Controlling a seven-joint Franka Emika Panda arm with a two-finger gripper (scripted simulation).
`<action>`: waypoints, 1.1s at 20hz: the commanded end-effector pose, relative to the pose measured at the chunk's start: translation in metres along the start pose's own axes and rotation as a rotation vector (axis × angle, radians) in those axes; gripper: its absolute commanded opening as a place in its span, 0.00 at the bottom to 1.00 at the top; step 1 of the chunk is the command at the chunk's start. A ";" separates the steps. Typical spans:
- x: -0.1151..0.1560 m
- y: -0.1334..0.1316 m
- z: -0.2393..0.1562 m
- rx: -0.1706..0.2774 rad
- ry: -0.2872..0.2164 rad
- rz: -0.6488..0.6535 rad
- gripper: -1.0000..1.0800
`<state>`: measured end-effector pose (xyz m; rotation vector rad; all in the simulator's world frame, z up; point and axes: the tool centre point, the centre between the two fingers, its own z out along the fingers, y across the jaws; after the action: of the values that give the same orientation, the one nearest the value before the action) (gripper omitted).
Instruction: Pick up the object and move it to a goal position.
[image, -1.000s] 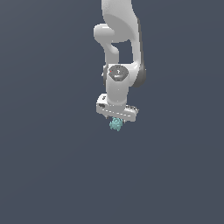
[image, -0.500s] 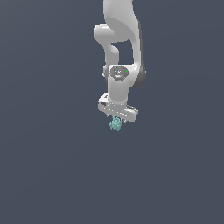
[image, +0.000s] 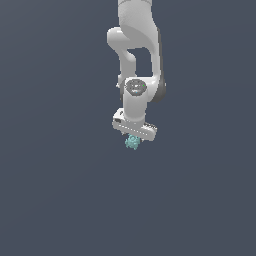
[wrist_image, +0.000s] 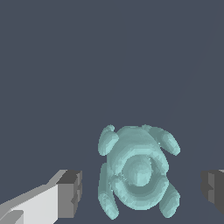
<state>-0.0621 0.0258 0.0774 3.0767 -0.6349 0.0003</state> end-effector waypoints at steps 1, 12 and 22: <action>-0.001 0.000 0.012 0.000 -0.001 0.001 0.96; -0.001 0.000 0.036 0.000 0.000 0.003 0.00; -0.001 0.000 0.035 0.000 0.000 0.003 0.00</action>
<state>-0.0627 0.0261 0.0422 3.0759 -0.6398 0.0000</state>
